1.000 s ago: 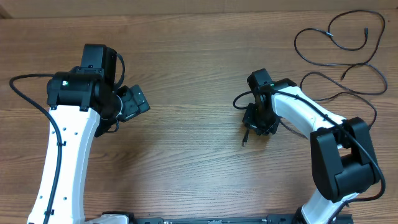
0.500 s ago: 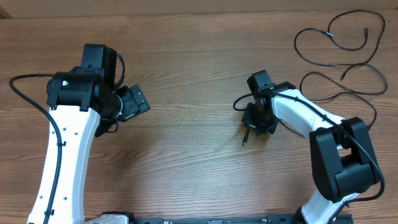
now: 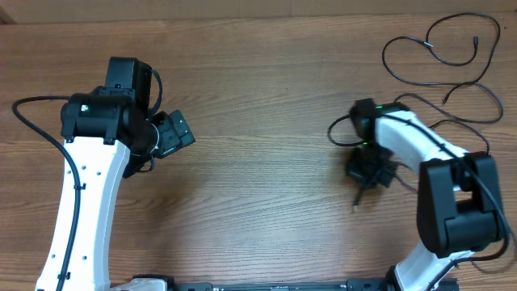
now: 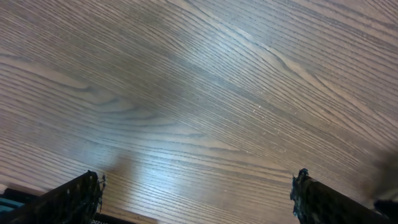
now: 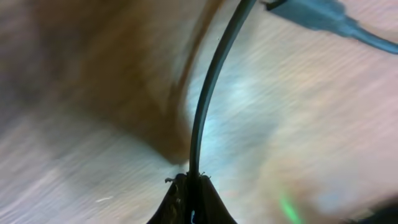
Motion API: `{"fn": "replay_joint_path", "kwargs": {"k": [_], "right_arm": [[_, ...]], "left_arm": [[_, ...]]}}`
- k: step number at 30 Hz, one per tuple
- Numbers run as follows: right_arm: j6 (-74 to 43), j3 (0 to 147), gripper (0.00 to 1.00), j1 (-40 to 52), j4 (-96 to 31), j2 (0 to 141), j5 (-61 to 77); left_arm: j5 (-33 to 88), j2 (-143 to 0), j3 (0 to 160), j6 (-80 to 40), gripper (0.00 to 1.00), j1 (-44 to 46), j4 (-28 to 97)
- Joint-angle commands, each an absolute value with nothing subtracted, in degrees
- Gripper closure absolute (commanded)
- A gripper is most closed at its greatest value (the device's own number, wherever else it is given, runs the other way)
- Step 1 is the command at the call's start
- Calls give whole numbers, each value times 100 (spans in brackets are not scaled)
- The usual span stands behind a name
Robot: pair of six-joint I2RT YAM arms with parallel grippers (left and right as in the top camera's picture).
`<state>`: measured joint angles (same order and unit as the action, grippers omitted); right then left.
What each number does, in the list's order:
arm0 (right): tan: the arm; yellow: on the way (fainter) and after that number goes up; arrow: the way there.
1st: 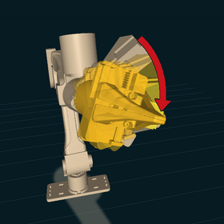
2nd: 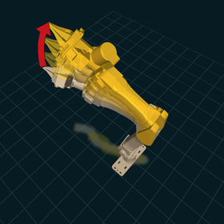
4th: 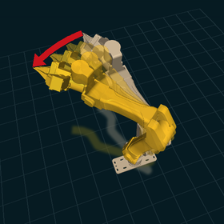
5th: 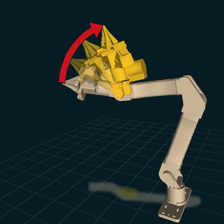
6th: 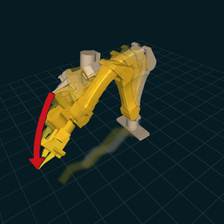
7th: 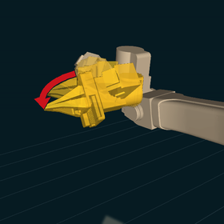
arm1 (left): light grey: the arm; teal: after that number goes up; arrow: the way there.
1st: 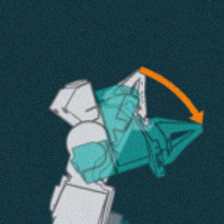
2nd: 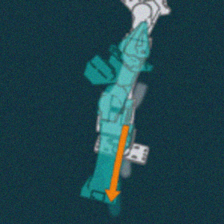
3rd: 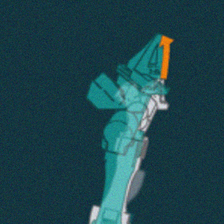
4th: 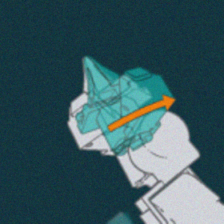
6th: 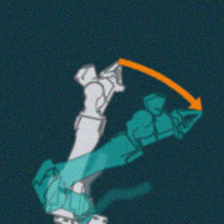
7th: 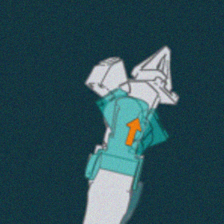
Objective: Untangle cables
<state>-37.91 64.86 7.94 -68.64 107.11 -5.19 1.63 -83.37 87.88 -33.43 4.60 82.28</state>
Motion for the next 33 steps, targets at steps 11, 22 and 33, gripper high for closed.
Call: {"fn": "replay_joint_path", "kwargs": {"k": [11, 22, 33], "right_arm": [[-3544, 6748, 96, -513, -7061, 10704, -982], [-3531, 8298, 28, -519, -8012, 10328, -985], [-3267, 9192, 0, -655, -8294, 9797, -985]], "left_arm": [[106, -8278, 8908, -3277, 0, 443, 8226], [106, -8278, 8908, -3275, 0, 443, 8224], [106, -8278, 8908, -3277, 0, 443, 8226]]}}
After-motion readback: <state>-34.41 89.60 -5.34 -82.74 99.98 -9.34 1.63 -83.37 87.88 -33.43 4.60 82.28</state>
